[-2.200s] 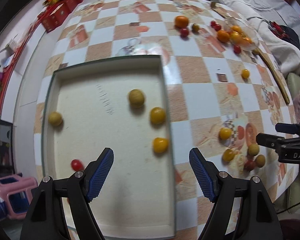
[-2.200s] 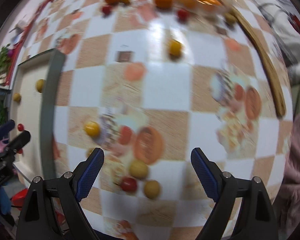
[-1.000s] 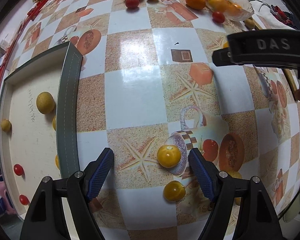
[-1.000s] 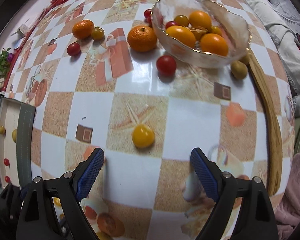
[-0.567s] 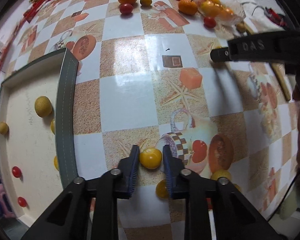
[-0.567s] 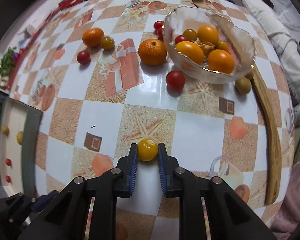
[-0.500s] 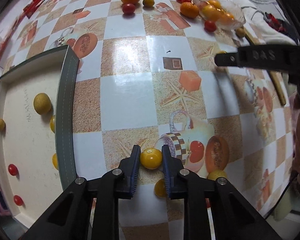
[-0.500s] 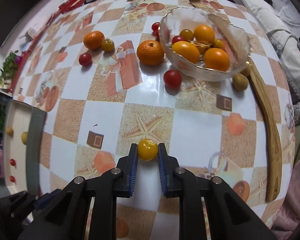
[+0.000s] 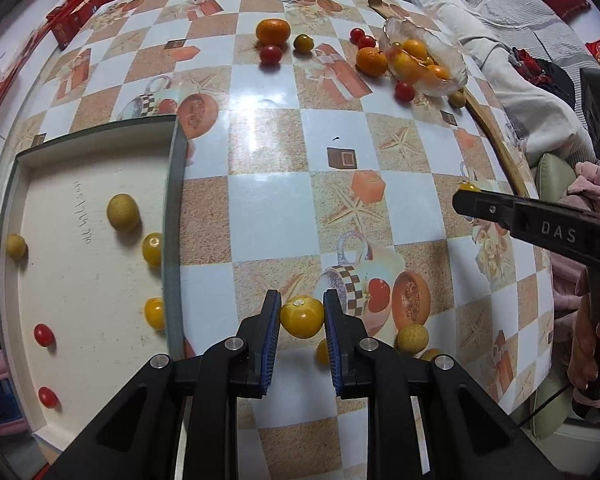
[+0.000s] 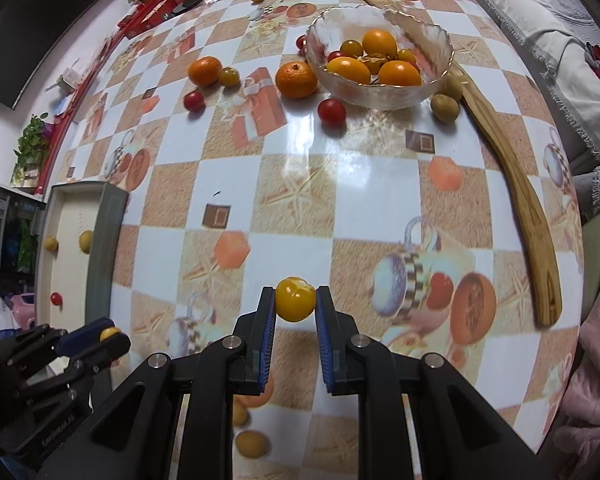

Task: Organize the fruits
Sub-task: 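Carry both yellow tomatoes into the white tray and open both tools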

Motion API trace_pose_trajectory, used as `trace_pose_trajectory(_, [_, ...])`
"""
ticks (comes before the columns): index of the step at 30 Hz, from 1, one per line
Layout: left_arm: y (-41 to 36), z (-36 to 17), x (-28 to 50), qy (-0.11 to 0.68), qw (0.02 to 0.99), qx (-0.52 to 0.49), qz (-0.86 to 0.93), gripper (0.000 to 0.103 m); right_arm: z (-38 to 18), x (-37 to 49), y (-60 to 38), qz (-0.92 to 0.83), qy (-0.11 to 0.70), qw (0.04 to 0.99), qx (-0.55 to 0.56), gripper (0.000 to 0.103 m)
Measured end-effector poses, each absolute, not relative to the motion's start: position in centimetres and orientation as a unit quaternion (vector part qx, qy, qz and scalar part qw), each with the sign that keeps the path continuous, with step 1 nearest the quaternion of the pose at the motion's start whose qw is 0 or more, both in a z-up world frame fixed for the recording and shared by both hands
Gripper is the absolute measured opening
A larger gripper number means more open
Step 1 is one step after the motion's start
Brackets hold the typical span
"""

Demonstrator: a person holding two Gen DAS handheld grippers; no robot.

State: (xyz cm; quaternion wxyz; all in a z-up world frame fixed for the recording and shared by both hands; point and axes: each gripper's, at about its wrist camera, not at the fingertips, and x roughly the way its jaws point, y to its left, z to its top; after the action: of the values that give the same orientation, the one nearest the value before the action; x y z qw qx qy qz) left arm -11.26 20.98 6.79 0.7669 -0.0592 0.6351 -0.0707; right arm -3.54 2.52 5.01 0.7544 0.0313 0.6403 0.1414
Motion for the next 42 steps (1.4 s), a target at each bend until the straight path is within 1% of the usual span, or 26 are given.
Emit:
trace_pose_trajectory(5, [22.4, 7.0, -12.0, 0.628, 0.773, -0.071, -0.058, 0.023, 6.0, -4.7, 3.5, 0.151, 0.64, 0.753, 0.028, 0.021])
trace_pose_trajectory(10, [25.4, 7.8, -13.3, 0.621, 0.779, -0.081, -0.033, 0.023, 6.6, -5.2, 6.1, 0.171, 0.639, 0.75, 0.015, 0.021])
trace_pose_trajectory(17, [30.7, 7.7, -15.1, 0.618, 0.779, -0.106, 0.017, 0.023, 7.4, -5.6, 12.0, 0.216, 0.635, 0.742, -0.012, 0.021])
trace_pose_trajectory(24, [35.0, 6.2, -17.6, 0.624, 0.77, -0.116, 0.064, 0.023, 7.7, -6.0, 18.5, 0.265, 0.631, 0.728, -0.04, 0.021])
trace_pose_trajectory(29, [36.8, 4.4, -19.3, 0.636, 0.759, -0.114, 0.084, 0.023, 6.8, -6.7, 23.2, 0.297, 0.637, 0.709, -0.059, 0.021])
trace_pose_trajectory(33, [37.4, 3.1, -20.2, 0.645, 0.751, -0.11, 0.091, 0.023, 5.1, -7.0, 26.7, 0.313, 0.647, 0.69, -0.083, 0.021])
trace_pose_trajectory(42, [37.4, 2.3, -21.2, 0.643, 0.754, -0.094, 0.093, 0.023, 2.8, -7.3, 31.3, 0.319, 0.646, 0.679, -0.14, 0.023])
